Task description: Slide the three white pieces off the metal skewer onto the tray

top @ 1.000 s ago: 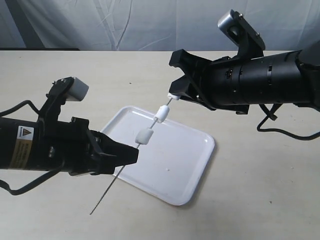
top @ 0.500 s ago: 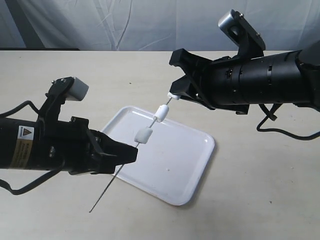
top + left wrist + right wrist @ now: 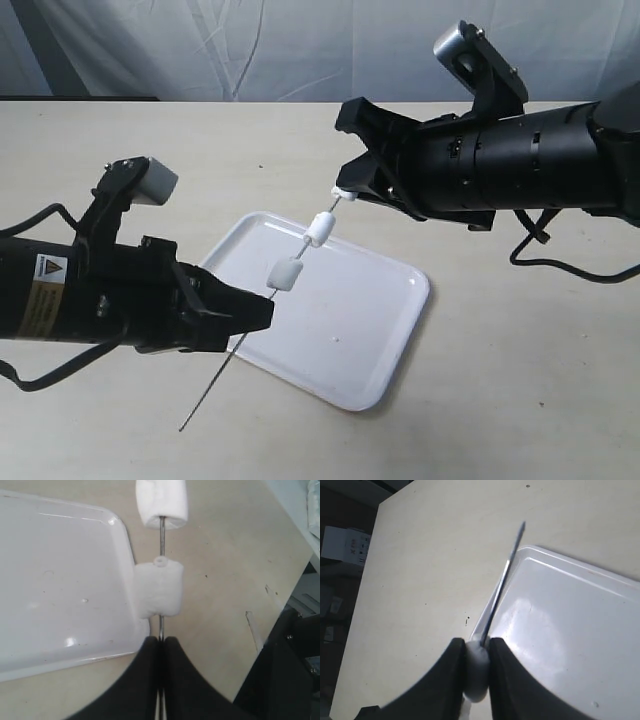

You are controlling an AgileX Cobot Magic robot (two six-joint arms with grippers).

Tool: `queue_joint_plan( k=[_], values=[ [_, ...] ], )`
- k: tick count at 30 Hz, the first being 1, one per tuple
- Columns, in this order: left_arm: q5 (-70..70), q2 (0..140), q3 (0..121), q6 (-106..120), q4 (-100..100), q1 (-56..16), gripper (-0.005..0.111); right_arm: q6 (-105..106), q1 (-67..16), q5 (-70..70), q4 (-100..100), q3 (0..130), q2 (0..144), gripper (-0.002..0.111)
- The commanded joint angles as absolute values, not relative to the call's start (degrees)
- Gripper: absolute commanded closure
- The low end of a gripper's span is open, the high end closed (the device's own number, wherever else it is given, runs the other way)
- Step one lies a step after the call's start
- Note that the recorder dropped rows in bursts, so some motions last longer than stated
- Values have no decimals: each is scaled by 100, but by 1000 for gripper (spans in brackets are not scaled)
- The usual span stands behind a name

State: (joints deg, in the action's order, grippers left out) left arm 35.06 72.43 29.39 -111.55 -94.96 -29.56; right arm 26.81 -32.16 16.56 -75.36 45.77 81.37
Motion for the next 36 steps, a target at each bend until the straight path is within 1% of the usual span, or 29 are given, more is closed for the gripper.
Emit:
queue_joint_plan(
  k=[1,6,19,23,25,28,31,36],
  values=[
    [3691,7189,2900,-11224,-9670,-2984,107,2713,-3204,1284,-7545,4614,8150,92],
    [3739,7189,2881,-11573,-9995,-2984,107,2713,-3204,1138,-7545,4614,8150,92],
    [3639,6662,2051,-11573,-9995,-2984,107,2713,-3204,539,-7545,4614,8150,92],
    [3201,6518,1752,-11586,-9995,-2984,107,2713,-3204,584,-7520,4614,8150,92],
    [2735,6438,1704,-11586,-9995,-2984,107,2725,-3204,785,-7428,4604,8200,92],
    [2458,6294,1715,-11590,-9995,-2984,107,2725,-3204,1150,-7284,4604,8449,92],
    [2254,6051,1715,-11652,-9995,-2984,107,2725,-3208,1603,-7226,4604,9056,92],
    [1903,5935,1715,-11683,-9995,-2984,107,2737,-3411,1526,-7226,4604,9641,92]
  ],
)
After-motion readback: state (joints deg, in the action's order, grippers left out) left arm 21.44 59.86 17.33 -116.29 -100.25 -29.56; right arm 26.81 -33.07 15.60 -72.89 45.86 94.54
